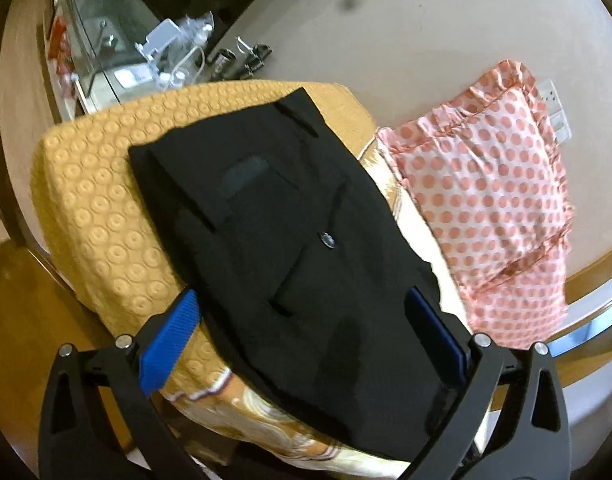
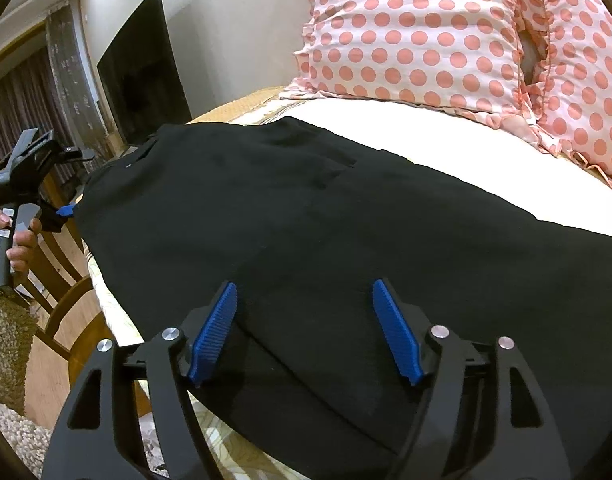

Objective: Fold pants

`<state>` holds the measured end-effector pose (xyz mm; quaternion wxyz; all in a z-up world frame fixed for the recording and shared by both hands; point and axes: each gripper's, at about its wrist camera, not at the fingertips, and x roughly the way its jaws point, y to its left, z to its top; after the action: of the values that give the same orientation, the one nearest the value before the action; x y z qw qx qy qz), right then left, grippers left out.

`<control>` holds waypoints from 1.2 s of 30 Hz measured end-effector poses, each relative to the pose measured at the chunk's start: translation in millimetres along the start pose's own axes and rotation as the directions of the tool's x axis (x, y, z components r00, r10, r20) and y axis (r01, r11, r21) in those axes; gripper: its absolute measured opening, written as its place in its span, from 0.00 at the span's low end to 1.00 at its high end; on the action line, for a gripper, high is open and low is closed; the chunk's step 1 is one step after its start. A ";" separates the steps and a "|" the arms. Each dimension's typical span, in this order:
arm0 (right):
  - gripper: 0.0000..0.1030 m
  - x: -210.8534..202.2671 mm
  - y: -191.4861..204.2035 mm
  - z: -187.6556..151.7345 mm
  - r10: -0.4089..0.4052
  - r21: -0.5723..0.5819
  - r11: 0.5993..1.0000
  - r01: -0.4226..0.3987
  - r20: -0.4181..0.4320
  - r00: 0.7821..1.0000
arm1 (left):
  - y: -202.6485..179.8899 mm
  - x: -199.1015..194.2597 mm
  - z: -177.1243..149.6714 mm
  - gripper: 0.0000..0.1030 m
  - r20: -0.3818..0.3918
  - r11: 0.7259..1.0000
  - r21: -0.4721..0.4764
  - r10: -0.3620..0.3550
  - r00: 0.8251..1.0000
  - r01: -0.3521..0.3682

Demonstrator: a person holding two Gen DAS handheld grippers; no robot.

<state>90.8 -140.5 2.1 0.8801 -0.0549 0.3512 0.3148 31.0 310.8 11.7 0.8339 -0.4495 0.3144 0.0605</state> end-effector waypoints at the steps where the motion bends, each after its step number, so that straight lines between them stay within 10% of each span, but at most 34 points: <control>1: 0.72 0.2 0.7 0.0 0.000 -0.004 1.000 0.000 0.001 1.000 | 0.5 0.6 0.0 0.98 -0.002 1.000 -0.006 -0.012 1.000 0.012; 6: 0.73 -0.2 1.2 -1.5 0.004 -0.012 1.000 -0.004 0.001 1.000 | -0.3 5.1 -1.4 0.94 -0.022 0.996 -0.030 -0.081 0.996 0.080; 12: 0.73 -1.2 2.0 -1.9 0.005 -0.016 1.000 -0.005 0.002 1.000 | 21.5 9.8 13.3 0.61 -0.001 0.987 -0.114 -0.114 0.993 0.113; 19: 0.73 -1.5 1.8 -2.5 0.007 -0.014 1.000 -0.006 0.004 1.000 | 17.2 5.1 9.7 0.59 0.061 0.998 -0.054 -0.031 0.998 0.034; 26: 0.73 -4.4 0.5 -4.4 0.008 -0.009 1.000 -0.008 0.014 1.000 | 25.5 3.8 9.7 0.18 0.076 0.997 -0.079 0.024 0.997 -0.018; 36: 0.73 -13.1 -8.8 -7.2 0.006 0.029 1.000 -0.007 0.046 0.999 | -83.2 -21.0 -5.6 0.12 0.236 0.949 0.292 0.050 0.971 -0.120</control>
<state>84.5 -156.6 4.2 0.8875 -0.0336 0.3359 0.3137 43.6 261.2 80.8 0.9199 -0.2920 0.2426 0.0981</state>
